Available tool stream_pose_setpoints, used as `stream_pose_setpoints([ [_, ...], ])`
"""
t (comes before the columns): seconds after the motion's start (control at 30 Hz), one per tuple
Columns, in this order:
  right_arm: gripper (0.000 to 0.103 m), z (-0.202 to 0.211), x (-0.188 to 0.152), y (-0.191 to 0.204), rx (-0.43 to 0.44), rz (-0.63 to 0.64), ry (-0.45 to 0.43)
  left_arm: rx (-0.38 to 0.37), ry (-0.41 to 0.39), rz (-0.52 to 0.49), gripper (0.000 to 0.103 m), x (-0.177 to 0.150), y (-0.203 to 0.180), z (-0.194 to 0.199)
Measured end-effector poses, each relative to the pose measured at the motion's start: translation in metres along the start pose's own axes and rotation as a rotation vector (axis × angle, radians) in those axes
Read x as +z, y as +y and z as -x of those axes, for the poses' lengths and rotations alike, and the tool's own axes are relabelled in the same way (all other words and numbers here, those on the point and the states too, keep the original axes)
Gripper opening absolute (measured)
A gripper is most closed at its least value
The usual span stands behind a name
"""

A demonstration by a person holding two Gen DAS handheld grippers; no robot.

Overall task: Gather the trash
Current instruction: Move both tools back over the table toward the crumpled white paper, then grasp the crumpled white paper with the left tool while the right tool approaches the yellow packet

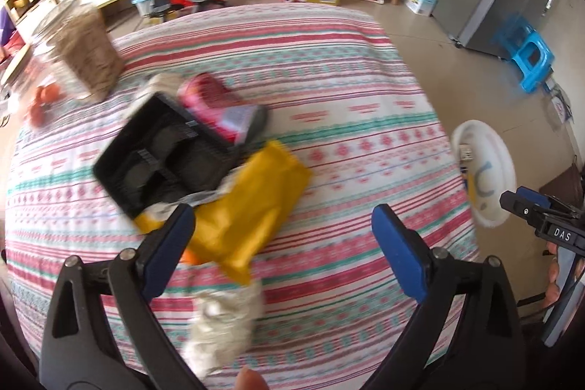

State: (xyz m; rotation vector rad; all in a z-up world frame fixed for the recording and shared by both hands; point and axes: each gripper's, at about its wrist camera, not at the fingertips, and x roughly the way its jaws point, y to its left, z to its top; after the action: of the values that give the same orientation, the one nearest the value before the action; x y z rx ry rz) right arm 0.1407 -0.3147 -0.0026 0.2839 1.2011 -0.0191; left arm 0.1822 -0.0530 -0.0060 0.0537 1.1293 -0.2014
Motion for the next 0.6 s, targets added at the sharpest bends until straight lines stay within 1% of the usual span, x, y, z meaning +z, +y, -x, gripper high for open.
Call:
stream_pose_setpoints([
  [0.1, 0.079, -0.006, -0.003, 0.017, 0.001, 0.028, 0.011, 0.021, -0.024, 0.047, 0.097, -0.012, 0.030, 0.000],
  [0.13, 0.079, -0.008, -0.003, 0.022, -0.001, 0.035, 0.013, 0.032, -0.003, 0.067, 0.097, -0.015, 0.037, -0.002],
  [0.17, 0.079, -0.010, -0.005, 0.029, -0.003, 0.047, 0.016, 0.027, 0.024, 0.081, 0.097, -0.017, 0.044, -0.004],
  [0.23, 0.079, -0.014, -0.006, 0.042, -0.003, 0.071, 0.024, -0.036, 0.055, 0.114, 0.097, -0.024, 0.057, -0.007],
  [0.3, 0.079, -0.018, -0.007, 0.054, -0.003, 0.095, 0.031, -0.064, 0.084, 0.131, 0.097, -0.031, 0.064, -0.008],
  [0.4, 0.079, -0.024, -0.008, 0.071, -0.008, 0.133, 0.039, -0.109, 0.137, 0.131, 0.097, -0.047, 0.073, -0.011],
  [0.47, 0.079, -0.029, -0.009, 0.083, -0.012, 0.158, 0.045, -0.127, 0.154, 0.124, 0.097, -0.056, 0.076, -0.012],
  [0.57, 0.080, -0.037, -0.010, 0.096, -0.014, 0.184, 0.056, -0.174, 0.184, 0.122, 0.097, -0.068, 0.079, -0.016],
  [0.6, 0.080, -0.039, -0.010, 0.101, -0.013, 0.190, 0.061, -0.190, 0.198, 0.124, 0.095, -0.073, 0.079, -0.018],
])
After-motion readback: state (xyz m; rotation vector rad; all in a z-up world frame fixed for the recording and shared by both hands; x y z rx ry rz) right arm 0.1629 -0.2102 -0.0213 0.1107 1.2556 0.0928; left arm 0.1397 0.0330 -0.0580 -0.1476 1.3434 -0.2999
